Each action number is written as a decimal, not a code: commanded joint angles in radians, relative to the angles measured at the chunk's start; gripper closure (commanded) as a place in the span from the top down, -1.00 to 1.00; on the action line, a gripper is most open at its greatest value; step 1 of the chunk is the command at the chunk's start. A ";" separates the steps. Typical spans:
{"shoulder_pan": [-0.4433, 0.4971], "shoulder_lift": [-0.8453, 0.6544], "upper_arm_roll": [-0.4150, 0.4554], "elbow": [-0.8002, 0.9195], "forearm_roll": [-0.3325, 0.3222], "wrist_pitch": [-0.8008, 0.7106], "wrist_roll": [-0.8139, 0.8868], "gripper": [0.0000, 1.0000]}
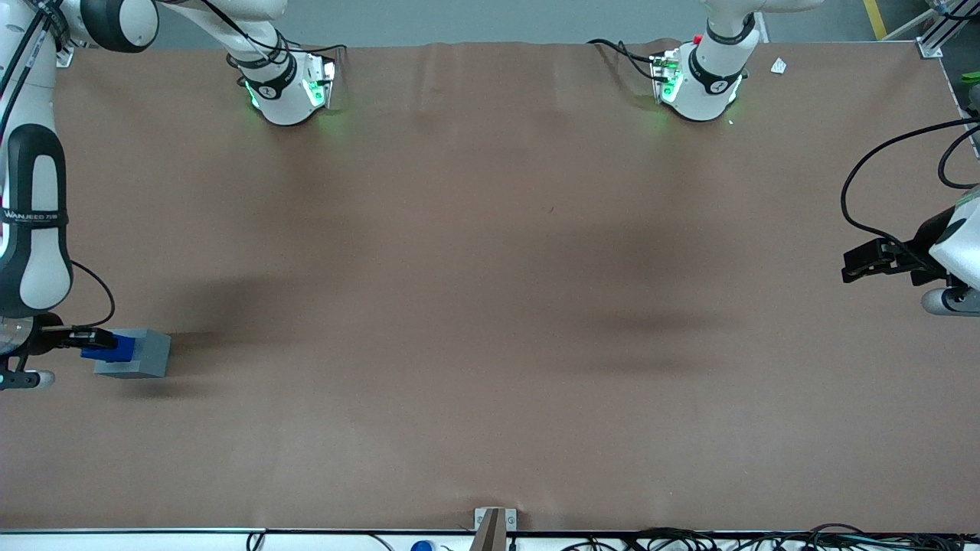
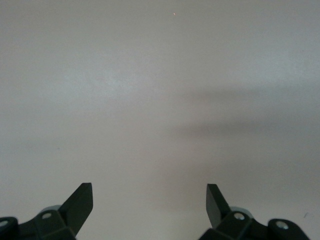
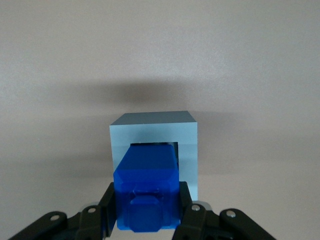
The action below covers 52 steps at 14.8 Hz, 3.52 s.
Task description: Insert blue part into gray base with right arm
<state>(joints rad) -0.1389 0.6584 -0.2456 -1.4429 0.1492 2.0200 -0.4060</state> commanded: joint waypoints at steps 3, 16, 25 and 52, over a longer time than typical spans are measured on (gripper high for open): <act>-0.027 0.015 0.009 0.030 0.015 -0.007 -0.024 -0.79; -0.018 0.023 0.009 0.026 0.023 -0.007 -0.022 -0.77; -0.015 0.026 0.009 0.032 0.016 -0.009 -0.027 1.00; 0.303 -0.546 0.009 -0.046 -0.040 -0.446 0.334 1.00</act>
<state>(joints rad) 0.1553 0.1864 -0.2326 -1.4122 0.1288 1.5645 -0.0865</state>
